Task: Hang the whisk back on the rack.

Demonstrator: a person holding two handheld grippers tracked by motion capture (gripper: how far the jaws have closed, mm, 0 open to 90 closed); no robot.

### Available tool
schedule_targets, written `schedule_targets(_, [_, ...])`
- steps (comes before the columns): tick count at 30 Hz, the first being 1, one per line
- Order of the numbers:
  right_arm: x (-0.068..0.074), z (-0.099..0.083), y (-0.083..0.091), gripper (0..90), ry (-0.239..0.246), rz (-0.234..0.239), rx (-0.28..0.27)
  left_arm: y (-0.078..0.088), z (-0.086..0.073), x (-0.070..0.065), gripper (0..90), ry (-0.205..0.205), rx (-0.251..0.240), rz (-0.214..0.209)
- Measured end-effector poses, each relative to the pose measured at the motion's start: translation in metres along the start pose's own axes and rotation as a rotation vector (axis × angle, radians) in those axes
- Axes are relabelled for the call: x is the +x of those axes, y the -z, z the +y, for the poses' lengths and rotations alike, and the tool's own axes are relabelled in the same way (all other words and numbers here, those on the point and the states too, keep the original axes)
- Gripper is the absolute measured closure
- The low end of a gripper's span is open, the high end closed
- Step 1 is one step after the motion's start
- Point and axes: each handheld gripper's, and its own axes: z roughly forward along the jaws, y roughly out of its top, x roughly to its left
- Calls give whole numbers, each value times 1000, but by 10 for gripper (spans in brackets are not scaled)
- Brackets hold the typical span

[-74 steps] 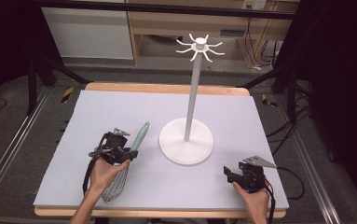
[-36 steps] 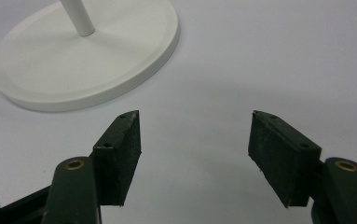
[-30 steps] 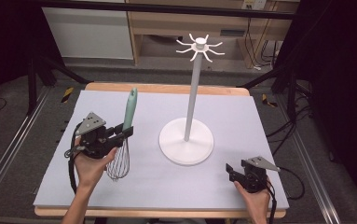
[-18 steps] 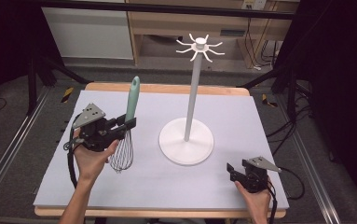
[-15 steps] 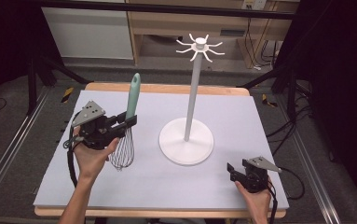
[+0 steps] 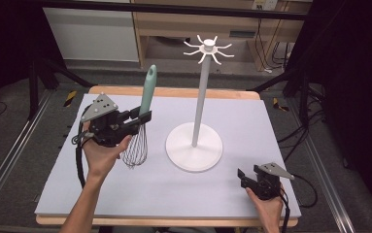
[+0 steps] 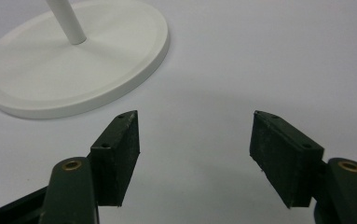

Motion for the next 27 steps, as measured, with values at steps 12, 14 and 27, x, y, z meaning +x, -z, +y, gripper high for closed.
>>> schedule_targets(12, [0, 0, -1, 335, 6, -5, 5, -10, 16, -2, 688, -13, -20, -51])
schedule_targets(14, [0, 0, -1, 335, 5, -7, 4, -12, 19, -3, 688, -24, -18, -54])
schedule_targets(27, [0, 0, -1, 337, 11, -9, 2, -22, 34, -10, 688, -45, -14, -75])
